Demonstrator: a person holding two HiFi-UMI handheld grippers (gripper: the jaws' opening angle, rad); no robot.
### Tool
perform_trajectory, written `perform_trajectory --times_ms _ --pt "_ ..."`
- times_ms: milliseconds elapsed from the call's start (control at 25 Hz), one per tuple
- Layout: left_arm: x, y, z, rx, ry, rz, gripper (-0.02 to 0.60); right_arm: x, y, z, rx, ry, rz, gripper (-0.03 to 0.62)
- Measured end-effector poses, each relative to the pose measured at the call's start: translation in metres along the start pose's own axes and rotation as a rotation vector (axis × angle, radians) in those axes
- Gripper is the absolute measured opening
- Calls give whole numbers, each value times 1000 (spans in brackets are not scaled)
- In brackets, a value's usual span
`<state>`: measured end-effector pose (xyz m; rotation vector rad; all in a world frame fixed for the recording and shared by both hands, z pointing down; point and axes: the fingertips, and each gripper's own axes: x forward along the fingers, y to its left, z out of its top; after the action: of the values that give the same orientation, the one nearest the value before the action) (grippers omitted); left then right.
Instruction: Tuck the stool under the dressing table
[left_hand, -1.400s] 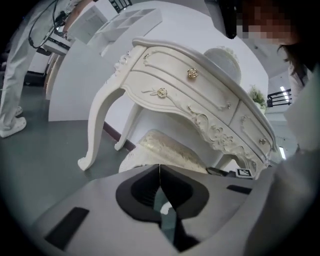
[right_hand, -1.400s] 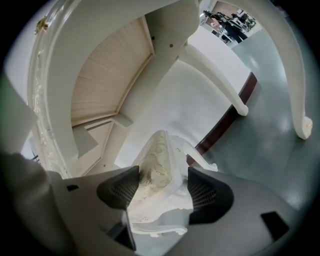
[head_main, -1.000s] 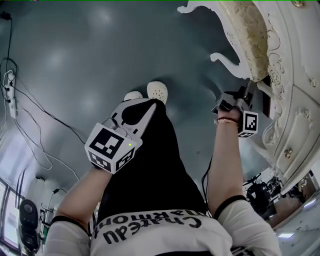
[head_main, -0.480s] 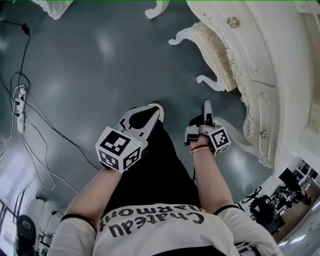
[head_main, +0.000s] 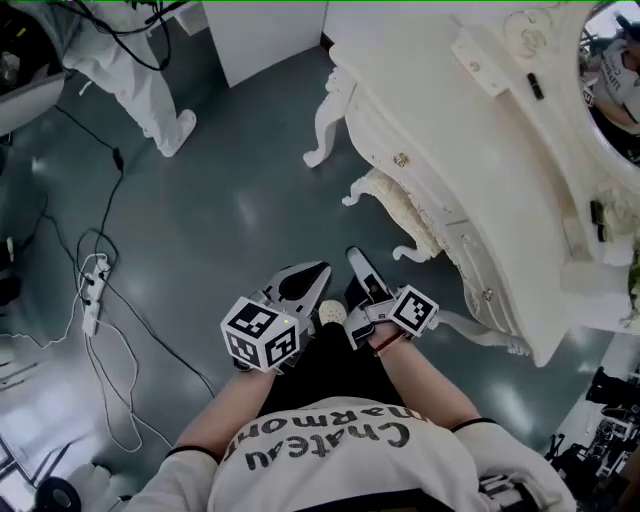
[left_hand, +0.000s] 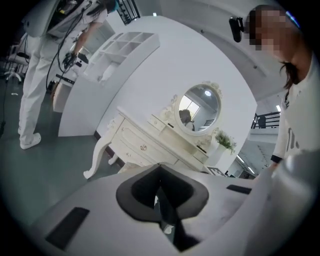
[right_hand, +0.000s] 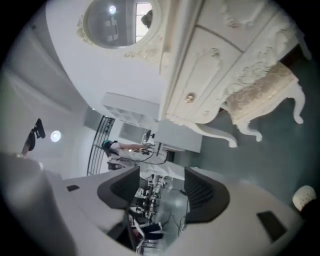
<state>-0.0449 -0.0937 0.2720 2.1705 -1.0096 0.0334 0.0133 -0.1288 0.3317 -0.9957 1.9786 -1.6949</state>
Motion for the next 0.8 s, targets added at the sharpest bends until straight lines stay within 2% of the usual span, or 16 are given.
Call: perform_trajectory --times_ms 120,200,360,680,800 --pt "-15 -18 38 48 -56 0 25 7 69 10 -73 53 122 295" --pt "-22 -25 72 104 -102 -6 25 15 113 28 -133 46 209 293" --pt "-39 -42 136 168 -187 -8 25 21 202 65 -244 19 352 293" --pt "-85 -120 251 294 -371 -83 25 -30 360 114 -395 -68 621 288" --pt "-106 -152 284 320 -449 -124 25 -57 411 123 -431 -117 688 266"
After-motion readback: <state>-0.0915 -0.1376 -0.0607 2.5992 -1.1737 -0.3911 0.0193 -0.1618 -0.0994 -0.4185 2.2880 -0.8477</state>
